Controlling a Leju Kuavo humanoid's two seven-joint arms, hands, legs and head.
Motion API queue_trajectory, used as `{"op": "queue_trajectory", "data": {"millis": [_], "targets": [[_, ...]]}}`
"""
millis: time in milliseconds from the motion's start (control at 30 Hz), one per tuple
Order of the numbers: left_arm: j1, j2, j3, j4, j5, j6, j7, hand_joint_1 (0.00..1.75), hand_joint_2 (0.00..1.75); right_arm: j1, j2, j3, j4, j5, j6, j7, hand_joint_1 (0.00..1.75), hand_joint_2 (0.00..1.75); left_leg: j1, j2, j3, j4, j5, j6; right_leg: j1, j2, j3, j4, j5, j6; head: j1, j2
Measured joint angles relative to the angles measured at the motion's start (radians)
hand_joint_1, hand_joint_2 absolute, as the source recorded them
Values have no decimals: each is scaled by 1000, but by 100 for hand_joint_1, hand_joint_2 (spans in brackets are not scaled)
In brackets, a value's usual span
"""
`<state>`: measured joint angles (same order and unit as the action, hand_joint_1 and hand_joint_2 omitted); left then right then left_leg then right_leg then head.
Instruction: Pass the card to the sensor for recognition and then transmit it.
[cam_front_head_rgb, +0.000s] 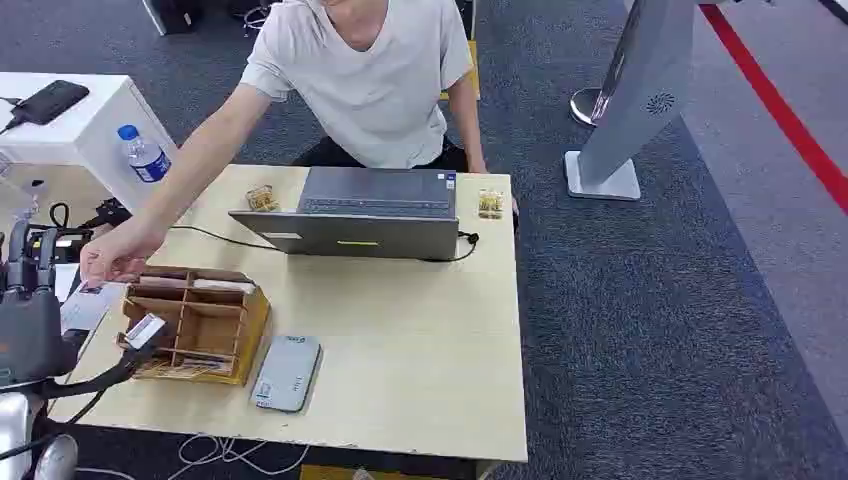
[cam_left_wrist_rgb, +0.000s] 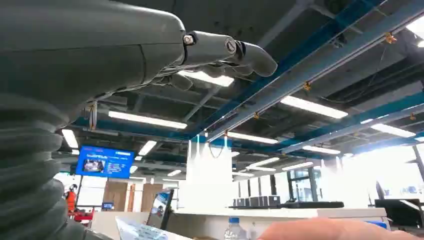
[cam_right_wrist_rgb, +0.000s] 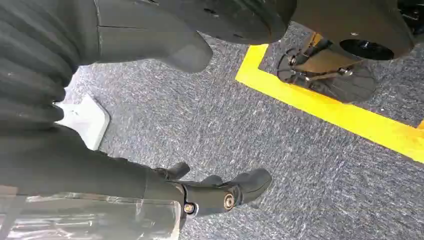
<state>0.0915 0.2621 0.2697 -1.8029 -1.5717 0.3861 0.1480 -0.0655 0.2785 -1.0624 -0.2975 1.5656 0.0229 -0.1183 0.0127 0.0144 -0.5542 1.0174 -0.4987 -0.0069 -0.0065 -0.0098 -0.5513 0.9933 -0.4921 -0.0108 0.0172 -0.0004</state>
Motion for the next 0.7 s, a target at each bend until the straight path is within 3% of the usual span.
{"op": "queue_trajectory", "data": {"millis": [200, 233, 300, 400, 433, 533, 700], "targets": [[0, 0, -1, 0, 0, 0, 0, 0, 175, 0, 0, 0, 0, 0, 0, 0, 0, 175, 0, 0, 0, 0, 0, 0, 0, 0, 0, 0, 0, 0, 0, 0], [0, 0, -1, 0, 0, 0, 0, 175, 175, 0, 0, 0, 0, 0, 0, 0, 0, 175, 0, 0, 0, 0, 0, 0, 0, 0, 0, 0, 0, 0, 0, 0], [0, 0, -1, 0, 0, 0, -2, 175, 175, 0, 0, 0, 0, 0, 0, 0, 0, 175, 0, 0, 0, 0, 0, 0, 0, 0, 0, 0, 0, 0, 0, 0], [1, -35, -7, -33, 0, -9, -140, 175, 175, 0, 0, 0, 0, -3, -6, 0, 0, 175, 0, -1, 0, 0, 0, 0, 0, -2, 0, 0, 0, 0, 0, 0], [5, -45, -16, -56, 0, -37, -148, 175, 175, 0, 0, 0, -1, -3, -6, 0, 0, 175, 0, -2, 0, 0, 0, 0, 0, -2, 0, 0, 0, 0, 0, 0], [15, -49, -52, -122, 1, -95, -90, 175, 175, -1, 0, -1, -2, -3, -6, 0, 0, 175, -1, 0, 0, 0, 0, 0, 0, 0, 0, 0, 0, 0, 1, 0], [16, -50, -93, -165, 1, -93, -72, 175, 175, -2, 0, -1, -3, -2, -5, 0, 0, 175, -1, 0, 0, 0, 0, 0, 0, 0, 0, 0, 0, 0, 0, 0]]}}
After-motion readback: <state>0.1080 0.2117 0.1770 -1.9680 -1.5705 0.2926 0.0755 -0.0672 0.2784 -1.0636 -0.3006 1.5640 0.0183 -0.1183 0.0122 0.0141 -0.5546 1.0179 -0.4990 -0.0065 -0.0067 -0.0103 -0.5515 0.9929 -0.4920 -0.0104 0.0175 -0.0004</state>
